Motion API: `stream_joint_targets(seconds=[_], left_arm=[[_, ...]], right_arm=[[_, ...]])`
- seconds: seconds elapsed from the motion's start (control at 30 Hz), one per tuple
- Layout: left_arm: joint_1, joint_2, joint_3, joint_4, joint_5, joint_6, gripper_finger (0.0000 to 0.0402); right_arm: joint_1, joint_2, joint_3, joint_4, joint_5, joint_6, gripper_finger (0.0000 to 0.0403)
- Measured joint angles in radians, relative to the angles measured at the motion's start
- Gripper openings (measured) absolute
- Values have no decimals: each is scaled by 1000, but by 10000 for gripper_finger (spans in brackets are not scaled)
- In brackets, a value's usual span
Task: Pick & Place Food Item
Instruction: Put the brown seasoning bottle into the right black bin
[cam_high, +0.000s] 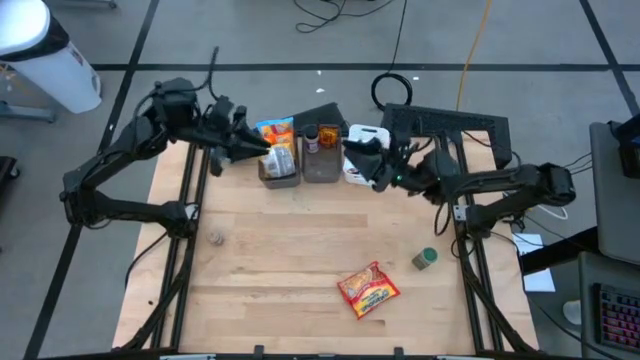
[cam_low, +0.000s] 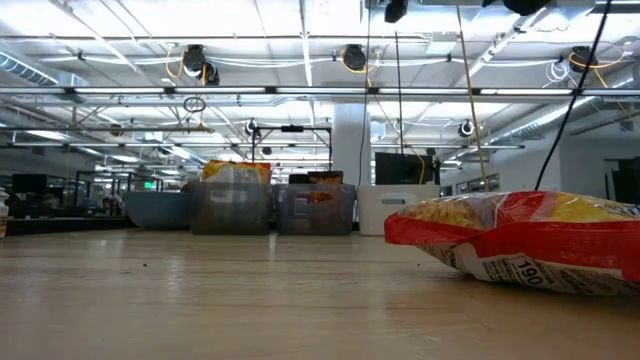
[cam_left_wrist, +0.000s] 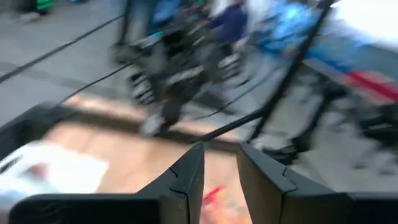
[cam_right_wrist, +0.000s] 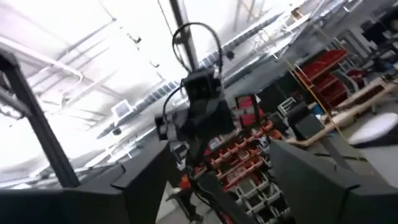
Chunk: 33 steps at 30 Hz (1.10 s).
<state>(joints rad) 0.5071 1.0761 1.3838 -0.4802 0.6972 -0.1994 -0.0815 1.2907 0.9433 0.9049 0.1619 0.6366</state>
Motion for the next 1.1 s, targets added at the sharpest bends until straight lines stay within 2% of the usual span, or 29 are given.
stream_joint_targets(seconds=[0.1,0.23,0.4,0.47,0.5,0.6,0.7,0.93,1.1], left_arm=[[23,-15,0,136,165,-125,119],[38,-24,0,491,325,-416,158],[39,-33,0,1077,373,-824,201],[39,-55,0,1202,378,-947,207],[39,-69,0,1208,383,-980,208],[48,-130,0,1097,410,-994,202],[69,-202,0,842,390,-889,184],[102,-361,0,151,165,-519,141],[100,-422,0,-103,-11,-423,128]], right_arm=[[47,53,46,52,2,-44,271],[95,119,205,-53,18,-168,282],[110,169,425,-331,-19,-323,281],[108,173,483,-432,-44,-342,278],[108,173,501,-472,-57,-353,277],[108,171,516,-553,-62,-373,275],[108,159,514,-644,-81,-361,275],[79,159,515,-747,-260,-307,274],[63,164,515,-790,-328,-308,274]])
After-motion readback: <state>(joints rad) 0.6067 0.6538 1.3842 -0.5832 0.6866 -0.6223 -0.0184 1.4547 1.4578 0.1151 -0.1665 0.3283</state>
